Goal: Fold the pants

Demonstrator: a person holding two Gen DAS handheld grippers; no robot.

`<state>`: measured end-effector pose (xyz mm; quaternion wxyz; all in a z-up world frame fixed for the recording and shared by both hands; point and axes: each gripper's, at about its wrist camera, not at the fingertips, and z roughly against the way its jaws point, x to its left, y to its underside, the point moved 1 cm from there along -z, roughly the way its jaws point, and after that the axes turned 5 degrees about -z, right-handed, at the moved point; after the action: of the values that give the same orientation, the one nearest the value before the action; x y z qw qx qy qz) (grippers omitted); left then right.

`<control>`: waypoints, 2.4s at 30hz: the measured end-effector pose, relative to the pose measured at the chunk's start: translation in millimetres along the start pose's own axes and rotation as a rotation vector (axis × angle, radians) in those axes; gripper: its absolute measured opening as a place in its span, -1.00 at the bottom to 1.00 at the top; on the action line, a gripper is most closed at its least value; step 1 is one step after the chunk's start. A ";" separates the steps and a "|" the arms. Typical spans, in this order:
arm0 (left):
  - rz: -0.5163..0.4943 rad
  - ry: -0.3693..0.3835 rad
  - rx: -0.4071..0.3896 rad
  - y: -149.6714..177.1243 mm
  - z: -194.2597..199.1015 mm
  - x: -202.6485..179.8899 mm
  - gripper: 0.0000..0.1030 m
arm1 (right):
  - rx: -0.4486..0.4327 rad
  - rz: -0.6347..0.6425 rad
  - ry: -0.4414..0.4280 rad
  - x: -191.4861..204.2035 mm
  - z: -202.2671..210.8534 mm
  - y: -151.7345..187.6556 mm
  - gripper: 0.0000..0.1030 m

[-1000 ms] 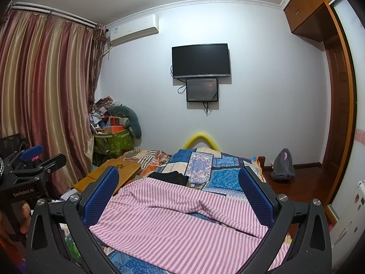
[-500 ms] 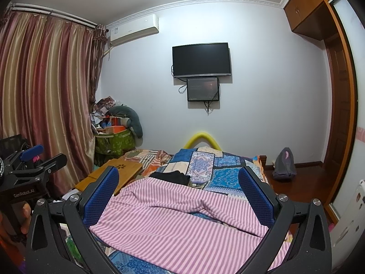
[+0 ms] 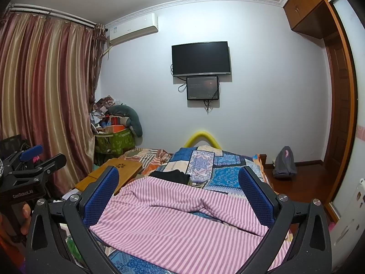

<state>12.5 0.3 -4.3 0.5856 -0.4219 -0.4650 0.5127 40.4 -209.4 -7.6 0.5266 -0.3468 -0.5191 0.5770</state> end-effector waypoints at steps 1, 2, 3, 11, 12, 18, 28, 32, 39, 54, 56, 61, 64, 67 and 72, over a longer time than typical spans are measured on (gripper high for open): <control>0.000 0.000 0.001 0.4 -0.9 0.0 1.00 | 0.001 0.000 -0.001 0.0 -0.1 -0.1 1.00; 0.000 0.000 0.002 0.7 -1.6 -0.2 1.00 | 0.002 0.000 -0.002 0.0 0.0 -0.1 1.00; 0.000 0.000 0.002 0.7 -1.6 0.0 1.00 | 0.003 0.000 -0.003 -0.1 -0.2 -0.3 1.00; 0.001 0.002 0.002 1.5 -3.4 -0.1 1.00 | 0.002 0.000 -0.002 0.5 -0.5 0.1 1.00; 0.000 0.002 0.002 1.6 -3.4 -0.4 1.00 | 0.002 0.000 -0.002 0.5 -0.7 0.1 1.00; 0.000 -0.001 0.004 3.1 -4.6 -0.1 1.00 | 0.007 -0.001 -0.003 0.2 -1.2 1.2 1.00; 0.007 0.004 0.010 7.0 -8.4 0.3 1.00 | 0.014 0.001 -0.003 -0.7 -2.9 2.2 1.00; 0.010 0.005 0.021 8.3 -14.1 1.7 1.00 | 0.020 0.003 0.009 -2.8 -7.5 4.0 1.00; 0.031 -0.001 0.062 13.8 -47.2 9.3 1.00 | 0.056 -0.010 0.039 -20.5 -27.6 11.3 1.00; 0.048 -0.121 0.324 44.0 -229.6 78.3 1.00 | 0.219 -0.066 0.277 -118.6 -113.5 38.2 1.00; 0.042 -0.141 0.358 51.3 -253.9 86.3 1.00 | 0.262 -0.072 0.294 -131.4 -126.3 44.1 1.00; 0.030 -0.153 0.471 80.3 -326.2 115.5 1.00 | 0.322 -0.011 0.362 -157.3 -156.2 62.5 1.00; 0.056 -0.160 0.547 102.5 -365.8 132.8 1.00 | 0.379 0.019 0.404 -170.4 -175.8 74.2 1.00; 0.092 -0.164 0.605 124.4 -401.9 149.3 1.00 | 0.424 -0.005 0.406 -187.4 -196.5 81.0 1.00; 0.124 -0.192 0.694 161.3 -458.1 170.7 0.93 | 0.505 -0.037 0.429 -214.0 -234.2 96.7 1.00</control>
<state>433.7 181.0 -238.7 0.6153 -0.1753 -0.2897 0.7119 282.0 -352.6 -183.9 0.7035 -0.3094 -0.2433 0.5917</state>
